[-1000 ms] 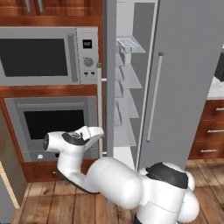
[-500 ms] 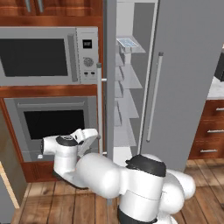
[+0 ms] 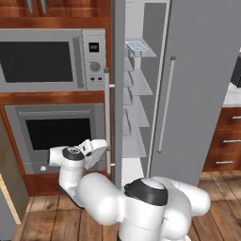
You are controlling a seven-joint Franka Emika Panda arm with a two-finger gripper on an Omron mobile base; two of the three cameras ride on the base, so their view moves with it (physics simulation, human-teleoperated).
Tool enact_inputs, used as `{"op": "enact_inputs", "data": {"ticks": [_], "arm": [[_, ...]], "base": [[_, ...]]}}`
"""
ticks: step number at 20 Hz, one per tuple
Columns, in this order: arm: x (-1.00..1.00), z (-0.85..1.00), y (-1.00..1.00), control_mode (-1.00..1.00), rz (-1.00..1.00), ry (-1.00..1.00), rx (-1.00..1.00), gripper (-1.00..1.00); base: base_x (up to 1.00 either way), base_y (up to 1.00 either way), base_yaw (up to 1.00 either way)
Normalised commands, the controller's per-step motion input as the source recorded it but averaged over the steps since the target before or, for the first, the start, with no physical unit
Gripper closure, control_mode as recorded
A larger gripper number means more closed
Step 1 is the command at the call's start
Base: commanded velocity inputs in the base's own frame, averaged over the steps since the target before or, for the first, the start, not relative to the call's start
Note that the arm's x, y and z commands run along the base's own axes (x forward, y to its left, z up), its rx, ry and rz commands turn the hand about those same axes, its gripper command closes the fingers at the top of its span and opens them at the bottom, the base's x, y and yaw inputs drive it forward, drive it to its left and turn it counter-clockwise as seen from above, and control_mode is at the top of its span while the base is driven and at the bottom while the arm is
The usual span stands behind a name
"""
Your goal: The ice cube tray has been filled with water. Take the tray and place it in the freezer to make ice. Close the freezer door after placing the tray.
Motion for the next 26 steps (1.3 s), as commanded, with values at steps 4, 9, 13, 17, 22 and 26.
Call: {"op": "enact_inputs", "data": {"ticks": [4, 9, 13, 17, 22, 26], "arm": [[0.04, -0.04, -0.31, -1.0, 0.0, 0.04, 0.0, -1.0], [0.19, 0.0, -0.03, -1.0, 0.05, 0.12, 0.0, -1.0], [0.48, -0.02, 0.0, -1.0, 0.03, 0.17, 0.0, -1.0], [0.6, -0.16, 0.03, -1.0, 0.0, 0.16, -0.03, -1.0], [0.62, -0.28, 0.28, -1.0, 0.0, 0.12, -0.13, -1.0], [0.59, -0.29, 0.39, -1.0, 0.0, 0.12, -0.15, -1.0]], "base": [[0.0, 0.0, 0.0], [0.0, 0.0, 0.0], [0.0, 0.0, 0.0], [0.0, 0.0, 0.0], [0.0, 0.0, 0.0], [0.0, 0.0, 0.0]]}}
